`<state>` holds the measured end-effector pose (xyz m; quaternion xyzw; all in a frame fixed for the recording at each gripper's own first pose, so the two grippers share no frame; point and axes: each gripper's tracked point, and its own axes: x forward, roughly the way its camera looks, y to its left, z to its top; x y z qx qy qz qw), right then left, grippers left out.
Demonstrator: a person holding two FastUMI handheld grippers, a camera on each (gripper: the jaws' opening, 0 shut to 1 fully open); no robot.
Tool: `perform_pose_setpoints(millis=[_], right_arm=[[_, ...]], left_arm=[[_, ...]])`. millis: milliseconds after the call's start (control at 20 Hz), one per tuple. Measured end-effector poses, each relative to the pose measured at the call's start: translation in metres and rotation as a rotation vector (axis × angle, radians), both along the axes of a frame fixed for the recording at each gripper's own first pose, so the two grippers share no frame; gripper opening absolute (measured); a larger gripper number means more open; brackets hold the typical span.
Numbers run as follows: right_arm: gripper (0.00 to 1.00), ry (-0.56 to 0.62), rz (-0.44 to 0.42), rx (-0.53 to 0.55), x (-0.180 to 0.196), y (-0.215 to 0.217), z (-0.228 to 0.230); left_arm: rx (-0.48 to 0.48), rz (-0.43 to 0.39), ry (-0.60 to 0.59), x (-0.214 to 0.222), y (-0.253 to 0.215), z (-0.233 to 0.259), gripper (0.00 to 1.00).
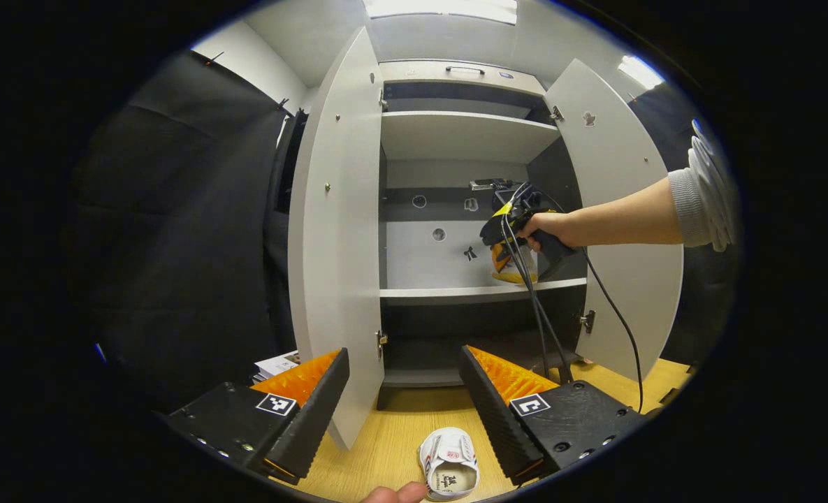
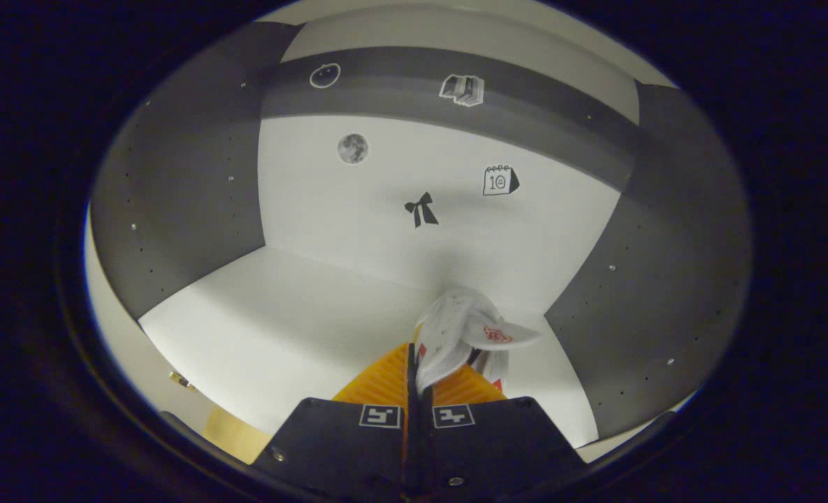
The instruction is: Grab one shoe with the right hand and put it into the shoe cabinet, grab the other shoe with the left hand and put it into the shoe cabinet; then close the right door with the right hand and the left door with the left hand.
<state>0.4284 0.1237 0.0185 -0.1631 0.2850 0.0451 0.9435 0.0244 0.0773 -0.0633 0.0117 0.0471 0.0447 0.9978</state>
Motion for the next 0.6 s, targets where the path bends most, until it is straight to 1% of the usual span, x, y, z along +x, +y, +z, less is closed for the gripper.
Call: perform_pose_setpoints(millis=[200, 350, 450, 500, 600], right_arm=[[0.05, 0.019, -0.009, 0.002, 0.001, 0.006, -0.008], [0.18, 0.023, -0.022, -0.015, -0.001, 0.010, -0.008], [0.38, 0.011, -0.020, -0.016, -0.004, 0.013, -0.003], [0.36, 0.003, -0.017, -0.013, -0.007, 0.013, 0.003], [0.38, -0.058, -0.014, -0.017, -0.014, 0.011, 0.024]], left_arm=[[0.000, 0.009, -0.009, 0.004, 0.004, 0.004, 0.95], [0.000, 0.010, -0.011, 0.005, 0.004, 0.003, 0.95], [-0.002, 0.009, -0.012, 0.005, 0.004, 0.003, 0.95], [-0.003, 0.009, -0.013, 0.005, 0.004, 0.004, 0.95], [-0.005, 0.004, -0.019, 0.005, 0.003, 0.005, 0.95]])
